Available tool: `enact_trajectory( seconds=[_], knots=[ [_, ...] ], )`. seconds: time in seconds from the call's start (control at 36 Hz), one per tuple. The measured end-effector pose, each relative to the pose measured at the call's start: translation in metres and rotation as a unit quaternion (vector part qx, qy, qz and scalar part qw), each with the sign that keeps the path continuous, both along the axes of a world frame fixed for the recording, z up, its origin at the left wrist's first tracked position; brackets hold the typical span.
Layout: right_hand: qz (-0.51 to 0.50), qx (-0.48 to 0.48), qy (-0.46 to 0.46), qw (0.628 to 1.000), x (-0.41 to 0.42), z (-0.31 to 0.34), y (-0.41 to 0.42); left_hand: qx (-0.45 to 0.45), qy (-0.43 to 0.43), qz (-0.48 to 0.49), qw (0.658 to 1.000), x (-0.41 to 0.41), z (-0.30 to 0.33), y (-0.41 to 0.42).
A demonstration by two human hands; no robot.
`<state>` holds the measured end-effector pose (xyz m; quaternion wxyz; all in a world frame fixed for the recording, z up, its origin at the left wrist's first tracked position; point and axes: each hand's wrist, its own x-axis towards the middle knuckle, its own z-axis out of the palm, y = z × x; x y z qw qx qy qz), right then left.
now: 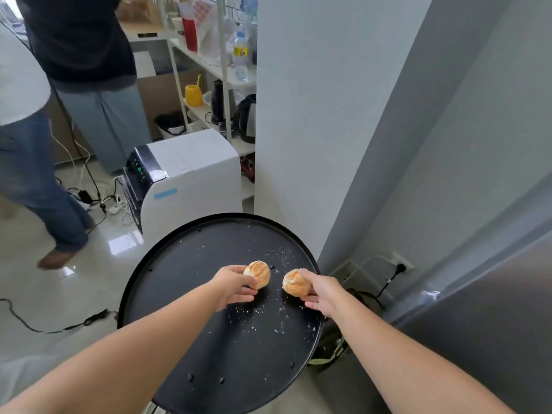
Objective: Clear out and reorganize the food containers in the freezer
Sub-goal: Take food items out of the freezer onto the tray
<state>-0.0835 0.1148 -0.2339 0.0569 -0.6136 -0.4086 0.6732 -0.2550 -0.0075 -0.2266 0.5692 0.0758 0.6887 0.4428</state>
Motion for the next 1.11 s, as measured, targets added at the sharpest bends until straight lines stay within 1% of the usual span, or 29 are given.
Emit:
enact_trajectory(
  seconds=[0.08, 0.14, 0.25, 0.36, 0.5, 0.56, 0.64, 0.69, 0.75, 0.89, 1.03, 1.11],
  knots=[
    [-0.011, 0.001, 0.037, 0.999, 0.001, -0.001, -0.001, 0.007, 0.016, -0.002, 1.0, 0.0, -0.006, 0.002],
    [-0.013, 0.01, 0.047, 0.999, 0.003, -0.001, -0.002, 0.018, 0.044, -0.007, 0.999, -0.002, -0.011, 0.003],
    [0.004, 0.05, 0.042, 0.998, 0.008, 0.003, -0.006, 0.031, 0.134, -0.045, 0.989, -0.006, -0.013, 0.004],
    [0.032, 0.106, 0.022, 0.994, 0.016, 0.01, -0.009, 0.052, 0.204, -0.086, 0.974, -0.008, -0.012, 0.007],
    [0.089, 0.197, -0.017, 0.976, 0.024, 0.022, -0.012, 0.091, 0.224, -0.132, 0.961, -0.007, -0.008, 0.015],
    [0.109, 0.222, -0.018, 0.969, 0.027, 0.026, -0.013, 0.098, 0.231, -0.15, 0.956, -0.004, -0.004, 0.02],
    [0.136, 0.259, -0.027, 0.956, 0.031, 0.032, -0.017, 0.112, 0.265, -0.19, 0.939, 0.003, 0.004, 0.025],
    [0.147, 0.282, -0.03, 0.948, 0.034, 0.038, -0.019, 0.13, 0.3, -0.218, 0.92, 0.009, 0.012, 0.029],
    [0.166, 0.315, -0.039, 0.934, 0.037, 0.045, -0.022, 0.155, 0.343, -0.252, 0.892, 0.017, 0.023, 0.033],
    [0.219, 0.43, -0.073, 0.873, 0.057, 0.086, -0.03, 0.247, 0.42, -0.325, 0.811, 0.038, 0.059, 0.04],
    [0.232, 0.541, -0.103, 0.802, 0.096, 0.153, -0.038, 0.383, 0.43, -0.351, 0.738, 0.066, 0.123, 0.047],
    [0.208, 0.598, -0.127, 0.764, 0.127, 0.195, -0.045, 0.457, 0.426, -0.369, 0.688, 0.087, 0.168, 0.052]
  ],
)
